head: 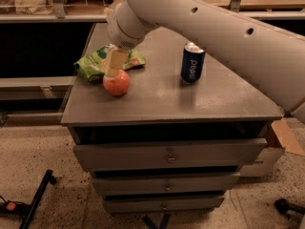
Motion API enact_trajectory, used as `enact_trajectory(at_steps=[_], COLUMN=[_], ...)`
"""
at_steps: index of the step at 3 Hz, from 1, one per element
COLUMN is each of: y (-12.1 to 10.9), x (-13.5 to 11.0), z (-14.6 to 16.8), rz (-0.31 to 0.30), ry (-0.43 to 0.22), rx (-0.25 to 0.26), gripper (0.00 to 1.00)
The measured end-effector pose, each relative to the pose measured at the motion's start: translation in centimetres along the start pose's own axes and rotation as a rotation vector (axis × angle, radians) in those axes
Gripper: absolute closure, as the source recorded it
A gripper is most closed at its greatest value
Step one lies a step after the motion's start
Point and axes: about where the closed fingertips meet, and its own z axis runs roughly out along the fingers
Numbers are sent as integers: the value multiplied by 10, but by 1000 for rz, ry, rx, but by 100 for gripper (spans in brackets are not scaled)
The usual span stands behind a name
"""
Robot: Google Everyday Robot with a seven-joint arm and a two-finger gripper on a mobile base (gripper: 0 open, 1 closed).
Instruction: Move green rice chip bag near apple
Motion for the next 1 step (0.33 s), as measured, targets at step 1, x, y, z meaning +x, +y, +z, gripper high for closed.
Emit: enact_trajectory(at_steps=[1], y=[0], x=[0], z=[0], rz=[0], ry=[0], rx=[0], gripper=[0])
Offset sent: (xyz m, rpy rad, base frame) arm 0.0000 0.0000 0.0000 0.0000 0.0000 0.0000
